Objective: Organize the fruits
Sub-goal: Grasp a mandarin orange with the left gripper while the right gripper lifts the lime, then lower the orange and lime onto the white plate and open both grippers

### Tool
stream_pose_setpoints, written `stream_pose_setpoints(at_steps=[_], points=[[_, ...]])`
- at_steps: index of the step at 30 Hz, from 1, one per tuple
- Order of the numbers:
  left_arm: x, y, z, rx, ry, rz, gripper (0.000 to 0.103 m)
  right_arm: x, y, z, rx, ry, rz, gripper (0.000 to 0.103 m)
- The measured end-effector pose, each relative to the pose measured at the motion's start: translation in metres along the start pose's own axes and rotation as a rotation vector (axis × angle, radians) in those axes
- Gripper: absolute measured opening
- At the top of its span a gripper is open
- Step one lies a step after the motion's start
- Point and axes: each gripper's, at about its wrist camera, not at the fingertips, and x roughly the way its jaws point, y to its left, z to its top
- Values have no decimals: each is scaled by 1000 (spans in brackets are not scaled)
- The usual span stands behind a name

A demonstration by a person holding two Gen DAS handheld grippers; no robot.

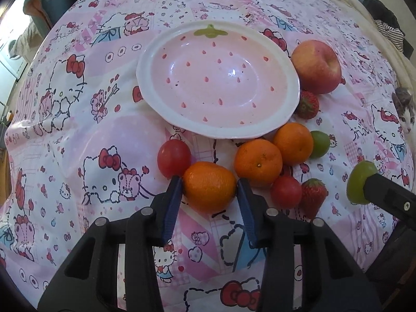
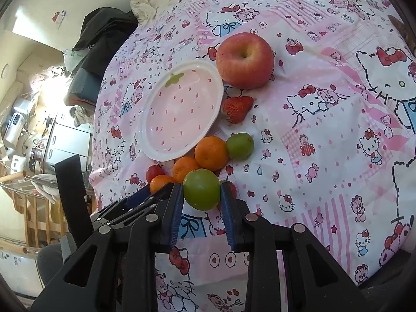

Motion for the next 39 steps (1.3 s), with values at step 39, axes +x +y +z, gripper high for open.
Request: stream_pose_setpoints(at_steps=[39], points=[[28, 63, 155, -109, -29, -190, 38, 110, 71, 151, -431, 66, -95, 30]])
